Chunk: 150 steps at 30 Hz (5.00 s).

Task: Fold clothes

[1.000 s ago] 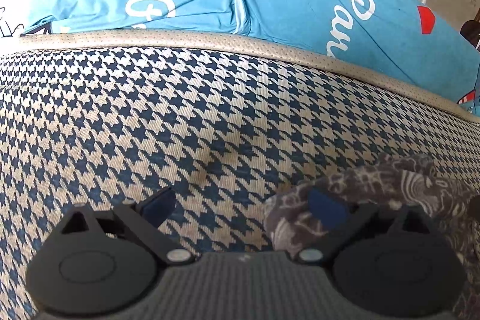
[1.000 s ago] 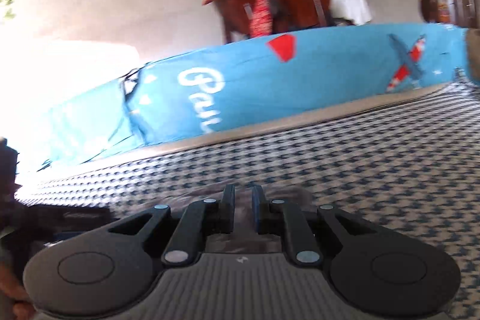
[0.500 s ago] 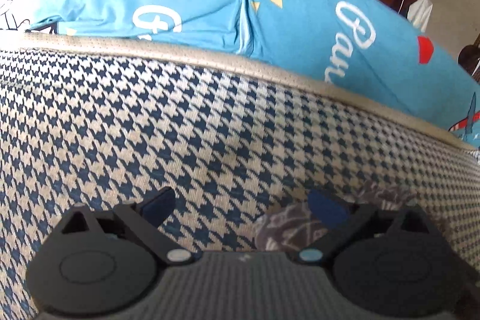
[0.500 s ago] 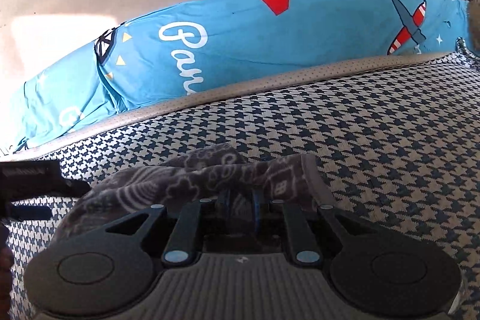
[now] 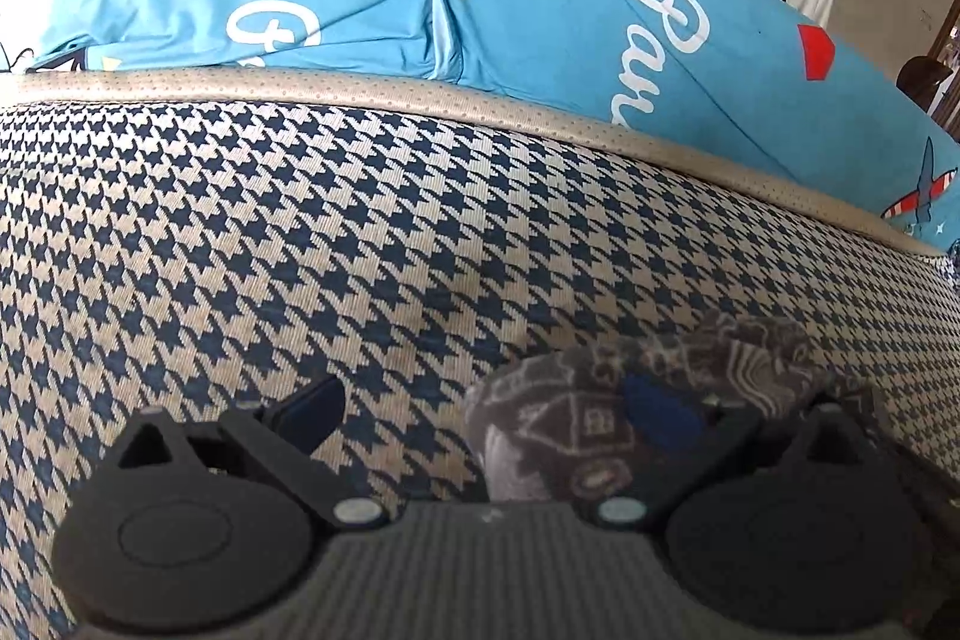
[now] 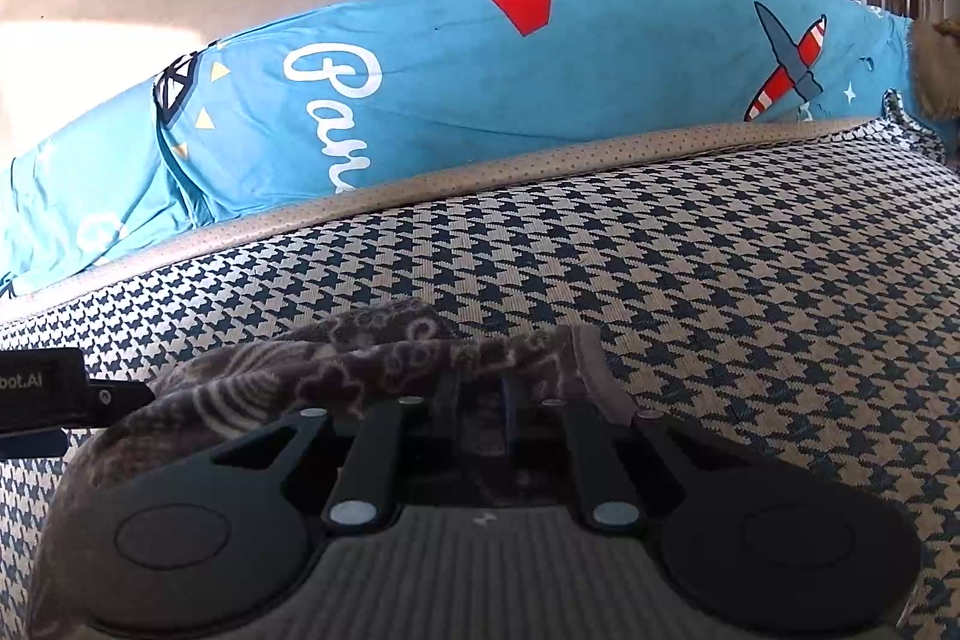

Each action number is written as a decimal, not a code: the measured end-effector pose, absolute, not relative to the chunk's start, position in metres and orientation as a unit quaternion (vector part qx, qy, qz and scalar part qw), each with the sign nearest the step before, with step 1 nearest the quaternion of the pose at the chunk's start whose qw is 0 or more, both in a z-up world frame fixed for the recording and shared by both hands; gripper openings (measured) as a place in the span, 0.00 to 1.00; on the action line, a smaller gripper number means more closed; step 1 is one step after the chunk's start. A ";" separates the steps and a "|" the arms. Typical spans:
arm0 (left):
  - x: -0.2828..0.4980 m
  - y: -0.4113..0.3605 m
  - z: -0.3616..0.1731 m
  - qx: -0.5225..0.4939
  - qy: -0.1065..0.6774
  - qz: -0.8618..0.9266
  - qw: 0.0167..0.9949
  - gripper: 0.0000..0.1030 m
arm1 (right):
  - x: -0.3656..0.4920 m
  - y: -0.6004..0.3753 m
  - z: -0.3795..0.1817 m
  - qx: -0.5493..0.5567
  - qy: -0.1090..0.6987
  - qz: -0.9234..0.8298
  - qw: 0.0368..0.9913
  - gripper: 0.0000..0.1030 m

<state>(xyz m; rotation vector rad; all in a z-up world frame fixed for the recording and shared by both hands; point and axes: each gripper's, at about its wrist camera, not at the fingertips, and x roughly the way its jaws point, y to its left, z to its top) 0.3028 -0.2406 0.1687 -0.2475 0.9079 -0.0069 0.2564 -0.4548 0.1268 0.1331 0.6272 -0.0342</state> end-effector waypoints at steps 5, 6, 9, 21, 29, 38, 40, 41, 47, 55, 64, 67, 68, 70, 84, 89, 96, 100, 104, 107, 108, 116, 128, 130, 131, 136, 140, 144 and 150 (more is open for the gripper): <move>0.294 -0.241 0.181 -0.108 0.433 -0.005 0.895 1.00 | 0.260 -0.456 0.116 0.040 0.293 -0.010 0.955 0.11; 0.292 -0.240 0.185 -0.106 0.433 -0.006 0.895 1.00 | 0.260 -0.456 0.116 0.042 0.294 -0.010 0.955 0.11; 0.283 -0.236 0.194 -0.102 0.429 -0.009 0.897 1.00 | 0.261 -0.458 0.116 0.046 0.298 -0.007 0.953 0.13; 0.234 -0.242 0.212 -0.062 0.424 -0.054 0.902 1.00 | 0.224 -0.474 0.158 0.090 0.326 -0.014 0.941 0.27; 0.209 -0.265 0.203 -0.019 0.435 -0.092 0.896 1.00 | 0.193 -0.487 0.173 0.121 0.327 -0.002 0.937 0.27; 0.211 -0.274 0.181 0.009 0.455 -0.101 0.885 1.00 | 0.203 -0.481 0.155 0.085 0.355 -0.008 0.931 0.27; 0.211 -0.277 0.177 0.016 0.457 -0.101 0.884 1.00 | 0.208 -0.478 0.152 0.068 0.359 -0.019 0.931 0.27; 0.211 -0.279 0.176 0.018 0.457 -0.100 0.884 1.00 | 0.210 -0.477 0.150 0.062 0.361 -0.025 0.930 0.26; 0.208 -0.289 0.173 0.038 0.450 -0.099 0.886 1.00 | 0.213 -0.484 0.147 0.074 0.365 -0.041 0.927 0.26; 0.210 -0.288 0.195 0.013 0.426 -0.111 0.898 1.00 | 0.195 -0.481 0.169 0.101 0.332 -0.031 0.937 0.32; 0.215 -0.295 0.180 0.011 0.448 -0.101 0.888 1.00 | 0.173 -0.460 0.185 0.119 0.306 0.035 0.944 0.42; 0.218 -0.293 0.172 0.002 0.462 -0.103 0.881 1.00 | 0.170 -0.450 0.183 0.117 0.317 0.049 0.940 0.45; 0.220 -0.292 0.169 -0.002 0.467 -0.103 0.878 1.00 | 0.169 -0.446 0.181 0.110 0.323 0.050 0.939 0.48; 0.224 -0.290 0.163 -0.012 0.482 -0.106 0.870 1.00 | 0.171 -0.437 0.172 0.092 0.349 0.044 0.932 0.57; 0.227 -0.287 0.156 -0.026 0.494 -0.102 0.863 1.00 | 0.173 -0.424 0.155 0.078 0.373 0.016 0.924 0.68; 0.226 -0.291 0.160 -0.015 0.488 -0.097 0.867 1.00 | 0.162 -0.421 0.168 0.096 0.355 0.025 0.930 0.94; 0.213 -0.300 0.174 0.017 0.469 -0.094 0.878 1.00 | 0.130 -0.426 0.193 0.080 0.307 -0.013 0.948 1.00; 0.202 -0.301 0.177 0.006 0.469 -0.101 0.877 1.00 | 0.126 -0.440 0.193 0.099 0.359 -0.041 0.927 1.00; 0.195 -0.303 0.178 0.004 0.467 -0.095 0.879 1.00 | 0.115 -0.462 0.191 0.145 0.380 -0.053 0.912 1.00; 0.190 -0.304 0.177 -0.002 0.467 -0.092 0.880 1.00 | 0.106 -0.474 0.190 0.165 0.385 -0.066 0.906 1.00; 0.189 -0.304 0.176 -0.004 0.467 -0.091 0.879 1.00 | 0.105 -0.477 0.189 0.169 0.391 -0.073 0.902 1.00; 0.184 -0.299 0.167 -0.004 0.469 -0.094 0.878 1.00 | 0.099 -0.489 0.181 0.150 0.403 -0.098 0.898 1.00; 0.189 -0.306 0.152 -0.002 0.476 -0.097 0.874 1.00 | 0.110 -0.510 0.142 0.195 0.480 -0.142 0.843 1.00; 0.190 -0.310 0.151 0.009 0.472 -0.096 0.876 1.00 | 0.109 -0.506 0.142 0.177 0.478 -0.145 0.848 1.00; 0.188 -0.312 0.150 0.016 0.468 -0.095 0.878 1.00 | 0.109 -0.505 0.141 0.172 0.477 -0.145 0.850 1.00; 0.184 -0.307 0.150 0.014 0.467 -0.099 0.879 1.00 | 0.105 -0.501 0.139 0.154 0.471 -0.145 0.856 1.00; 0.188 -0.298 0.147 -0.023 0.482 -0.105 0.870 1.00 | 0.098 -0.503 0.138 0.154 0.466 -0.142 0.860 1.00; 0.188 -0.295 0.145 -0.038 0.483 -0.107 0.868 1.00 | 0.096 -0.509 0.138 0.158 0.464 -0.141 0.860 1.00; 0.185 -0.286 0.159 -0.047 0.474 -0.110 0.872 1.00 | 0.086 -0.512 0.138 0.167 0.456 -0.136 0.864 1.00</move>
